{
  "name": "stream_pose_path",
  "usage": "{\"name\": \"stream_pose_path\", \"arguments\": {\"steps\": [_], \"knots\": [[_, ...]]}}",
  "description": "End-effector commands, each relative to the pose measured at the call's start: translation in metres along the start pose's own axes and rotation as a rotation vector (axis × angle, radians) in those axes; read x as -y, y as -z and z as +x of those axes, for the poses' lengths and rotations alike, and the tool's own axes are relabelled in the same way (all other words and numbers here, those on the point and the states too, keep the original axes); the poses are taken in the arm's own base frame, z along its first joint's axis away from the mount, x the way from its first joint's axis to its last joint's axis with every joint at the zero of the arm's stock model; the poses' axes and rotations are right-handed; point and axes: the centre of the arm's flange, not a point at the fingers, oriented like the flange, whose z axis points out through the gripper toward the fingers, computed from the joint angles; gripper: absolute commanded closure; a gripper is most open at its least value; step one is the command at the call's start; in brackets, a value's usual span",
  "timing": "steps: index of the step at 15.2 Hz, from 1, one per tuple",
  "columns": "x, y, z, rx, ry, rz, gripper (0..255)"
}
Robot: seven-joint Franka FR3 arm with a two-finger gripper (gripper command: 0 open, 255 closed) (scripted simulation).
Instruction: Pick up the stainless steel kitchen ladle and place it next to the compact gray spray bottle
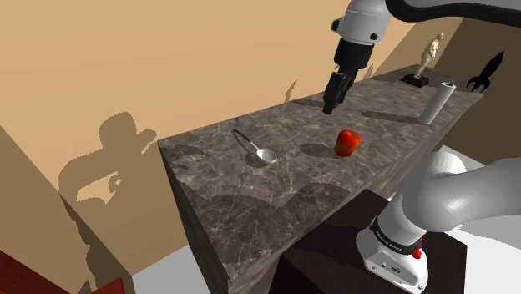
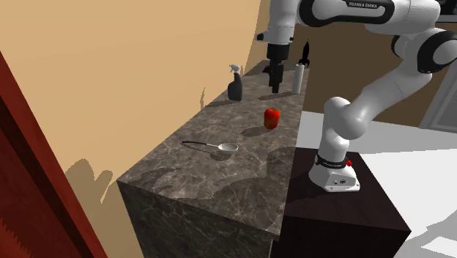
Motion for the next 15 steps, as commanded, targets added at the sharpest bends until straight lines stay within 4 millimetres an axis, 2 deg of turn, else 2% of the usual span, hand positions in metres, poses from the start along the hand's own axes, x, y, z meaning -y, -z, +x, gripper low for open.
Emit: {"name": "stream_pose_path", "arguments": {"steps": [1, 15], "knots": [[0.000, 0.000, 0.000, 0.000, 0.000, 0.000, 0], [-0.007, -0.124, 0.138, 0.013, -0.170, 0.032, 0]]}}
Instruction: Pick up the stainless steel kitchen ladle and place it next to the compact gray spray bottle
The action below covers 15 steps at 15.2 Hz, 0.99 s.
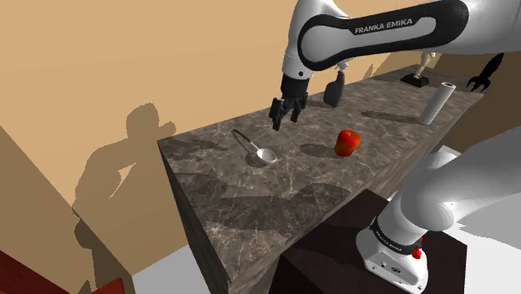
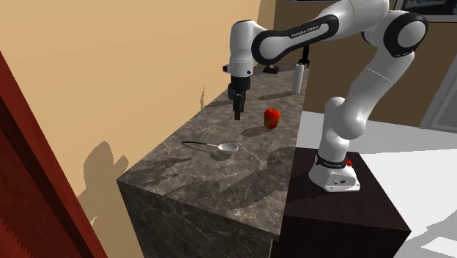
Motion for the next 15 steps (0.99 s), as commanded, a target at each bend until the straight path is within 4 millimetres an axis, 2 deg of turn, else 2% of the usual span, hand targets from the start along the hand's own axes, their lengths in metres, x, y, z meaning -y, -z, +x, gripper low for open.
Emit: {"name": "stream_pose_path", "arguments": {"steps": [1, 12, 15], "knots": [[-0.002, -0.018, 0.023, 0.000, -0.025, 0.005, 0], [-0.008, -0.116, 0.131, 0.010, -0.159, 0.030, 0], [-0.008, -0.129, 0.134, 0.010, -0.162, 0.031, 0]]}}
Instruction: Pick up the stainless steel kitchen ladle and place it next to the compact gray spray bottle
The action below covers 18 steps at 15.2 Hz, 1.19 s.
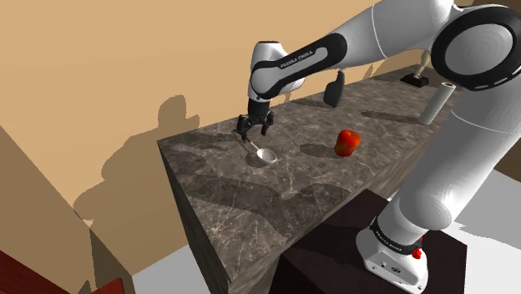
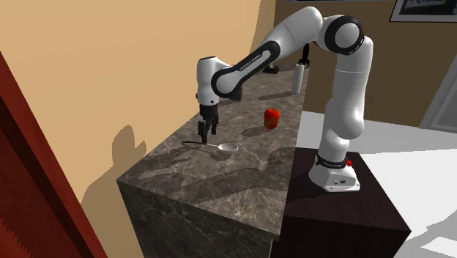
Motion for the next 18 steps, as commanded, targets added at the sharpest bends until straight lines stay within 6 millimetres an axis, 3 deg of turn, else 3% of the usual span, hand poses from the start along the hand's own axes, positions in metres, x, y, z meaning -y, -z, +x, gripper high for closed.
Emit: {"name": "stream_pose_path", "arguments": {"steps": [1, 5, 13, 14, 18], "knots": [[0.001, -0.011, 0.001, 0.000, -0.002, 0.000, 0], [0.001, -0.035, 0.001, 0.000, -0.002, 0.000, 0], [0.001, -0.035, 0.001, 0.000, -0.002, 0.000, 0], [0.001, -0.035, 0.001, 0.000, -0.002, 0.000, 255], [0.001, -0.035, 0.001, 0.000, -0.002, 0.000, 255]]}}
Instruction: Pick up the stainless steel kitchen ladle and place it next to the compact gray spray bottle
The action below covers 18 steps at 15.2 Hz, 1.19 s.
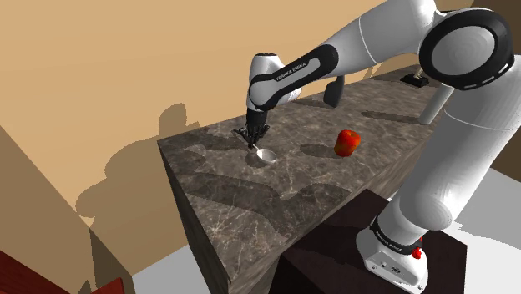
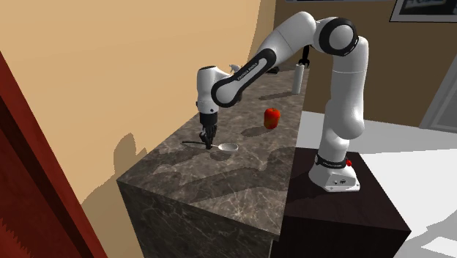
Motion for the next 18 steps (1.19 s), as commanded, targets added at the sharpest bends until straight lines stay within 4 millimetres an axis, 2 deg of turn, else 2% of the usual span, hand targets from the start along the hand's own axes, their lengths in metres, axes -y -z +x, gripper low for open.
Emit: {"name": "stream_pose_path", "arguments": {"steps": [1, 5, 18], "knots": [[0.000, 0.000, 0.000, 0.000, 0.000, 0.000, 255], [0.000, 0.000, 0.000, 0.000, 0.000, 0.000, 255], [0.007, 0.068, -0.002, 0.000, 0.000, 0.000, 255]]}}
